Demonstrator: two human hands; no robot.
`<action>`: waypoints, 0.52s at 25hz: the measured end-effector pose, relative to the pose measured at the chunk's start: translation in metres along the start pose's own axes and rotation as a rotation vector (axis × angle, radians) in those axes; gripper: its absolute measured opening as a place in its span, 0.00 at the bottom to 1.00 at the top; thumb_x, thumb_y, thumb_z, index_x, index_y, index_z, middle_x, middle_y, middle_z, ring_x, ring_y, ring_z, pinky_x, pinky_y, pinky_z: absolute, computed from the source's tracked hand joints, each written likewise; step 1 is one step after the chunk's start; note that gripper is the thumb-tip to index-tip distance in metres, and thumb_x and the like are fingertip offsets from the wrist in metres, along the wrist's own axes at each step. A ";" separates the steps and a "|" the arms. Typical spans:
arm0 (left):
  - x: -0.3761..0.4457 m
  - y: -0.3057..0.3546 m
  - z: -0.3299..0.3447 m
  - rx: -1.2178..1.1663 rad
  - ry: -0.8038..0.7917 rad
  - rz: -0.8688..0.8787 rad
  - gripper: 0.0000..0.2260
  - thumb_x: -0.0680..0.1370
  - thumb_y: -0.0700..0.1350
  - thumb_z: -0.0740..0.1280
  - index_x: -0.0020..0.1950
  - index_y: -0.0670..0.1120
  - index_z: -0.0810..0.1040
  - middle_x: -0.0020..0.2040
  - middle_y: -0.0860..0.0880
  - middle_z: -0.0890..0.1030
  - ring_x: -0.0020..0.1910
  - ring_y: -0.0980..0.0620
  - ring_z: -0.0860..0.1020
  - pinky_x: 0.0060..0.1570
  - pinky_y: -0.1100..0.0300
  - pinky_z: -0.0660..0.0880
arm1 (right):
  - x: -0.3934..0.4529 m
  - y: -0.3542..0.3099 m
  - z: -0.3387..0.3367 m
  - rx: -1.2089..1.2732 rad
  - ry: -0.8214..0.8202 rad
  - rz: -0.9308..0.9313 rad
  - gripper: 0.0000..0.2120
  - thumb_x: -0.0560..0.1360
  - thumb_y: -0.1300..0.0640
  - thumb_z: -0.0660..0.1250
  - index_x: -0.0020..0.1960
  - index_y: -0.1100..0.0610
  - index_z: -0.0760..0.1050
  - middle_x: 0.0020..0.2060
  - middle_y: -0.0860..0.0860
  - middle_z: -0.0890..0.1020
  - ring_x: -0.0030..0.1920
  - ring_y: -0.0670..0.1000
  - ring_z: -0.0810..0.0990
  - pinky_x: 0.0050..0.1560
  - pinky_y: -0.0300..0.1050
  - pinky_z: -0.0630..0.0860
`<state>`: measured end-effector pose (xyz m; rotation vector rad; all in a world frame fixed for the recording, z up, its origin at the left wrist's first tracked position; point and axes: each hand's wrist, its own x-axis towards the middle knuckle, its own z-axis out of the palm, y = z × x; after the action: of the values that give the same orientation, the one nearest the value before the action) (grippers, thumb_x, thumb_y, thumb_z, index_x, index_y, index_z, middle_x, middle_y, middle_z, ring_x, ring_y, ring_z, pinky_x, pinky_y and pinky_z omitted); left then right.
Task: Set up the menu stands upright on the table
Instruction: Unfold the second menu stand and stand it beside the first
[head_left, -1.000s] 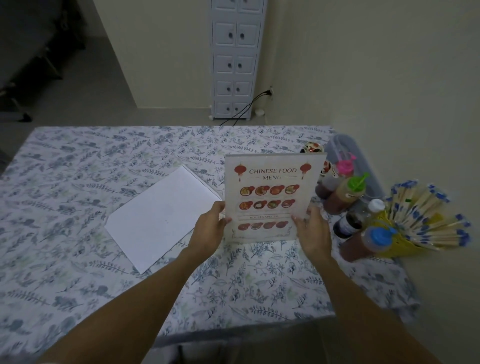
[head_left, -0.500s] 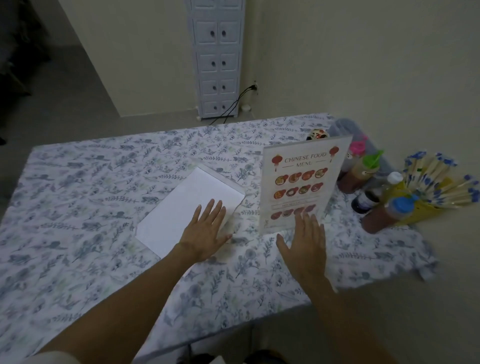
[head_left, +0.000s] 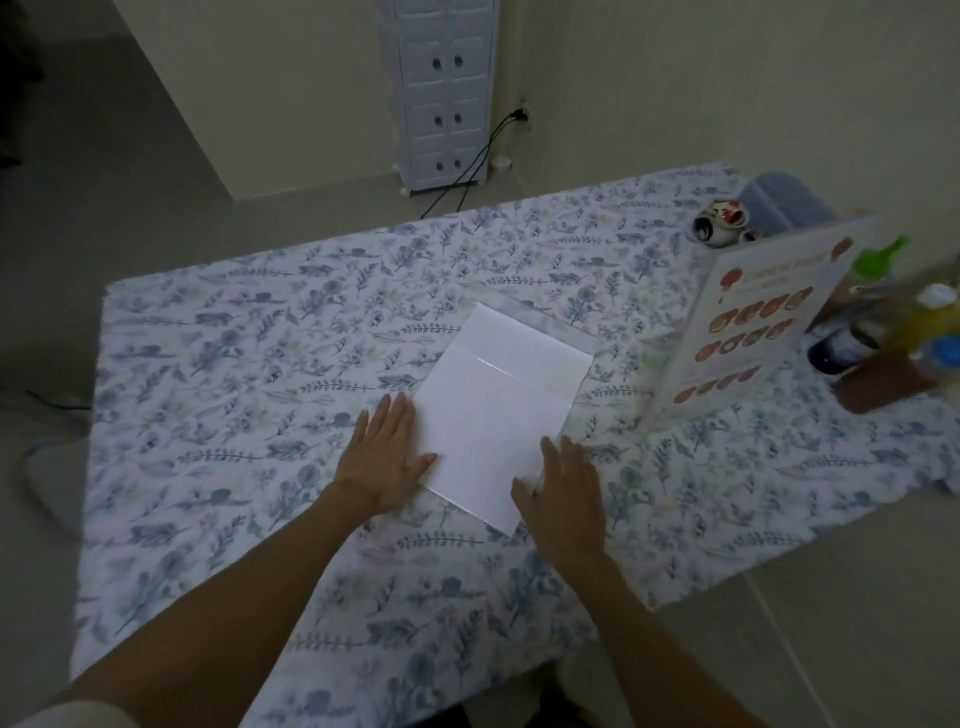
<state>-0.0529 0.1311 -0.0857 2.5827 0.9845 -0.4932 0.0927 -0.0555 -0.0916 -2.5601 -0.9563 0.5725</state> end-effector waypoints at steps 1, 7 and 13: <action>0.003 -0.007 0.000 -0.043 -0.019 -0.018 0.37 0.78 0.63 0.46 0.78 0.42 0.39 0.79 0.44 0.39 0.78 0.48 0.38 0.76 0.51 0.38 | 0.001 -0.006 0.007 0.041 -0.015 0.064 0.34 0.78 0.43 0.58 0.78 0.56 0.51 0.79 0.56 0.52 0.79 0.56 0.49 0.79 0.52 0.46; 0.021 -0.010 0.008 -0.333 0.006 0.038 0.34 0.80 0.58 0.52 0.78 0.41 0.43 0.80 0.42 0.45 0.79 0.45 0.45 0.75 0.55 0.44 | 0.010 -0.021 0.040 0.064 -0.029 0.240 0.37 0.78 0.42 0.55 0.78 0.57 0.43 0.79 0.57 0.46 0.79 0.55 0.42 0.78 0.52 0.41; 0.031 0.009 0.002 -0.460 0.115 -0.053 0.31 0.79 0.58 0.56 0.78 0.46 0.54 0.72 0.38 0.63 0.71 0.39 0.59 0.70 0.47 0.59 | 0.010 -0.015 0.046 0.032 -0.013 0.175 0.38 0.75 0.38 0.42 0.78 0.58 0.45 0.79 0.59 0.47 0.79 0.57 0.42 0.77 0.55 0.42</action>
<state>-0.0255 0.1418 -0.0990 2.1933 1.0622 -0.1096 0.0694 -0.0295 -0.1267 -2.6304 -0.7258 0.6472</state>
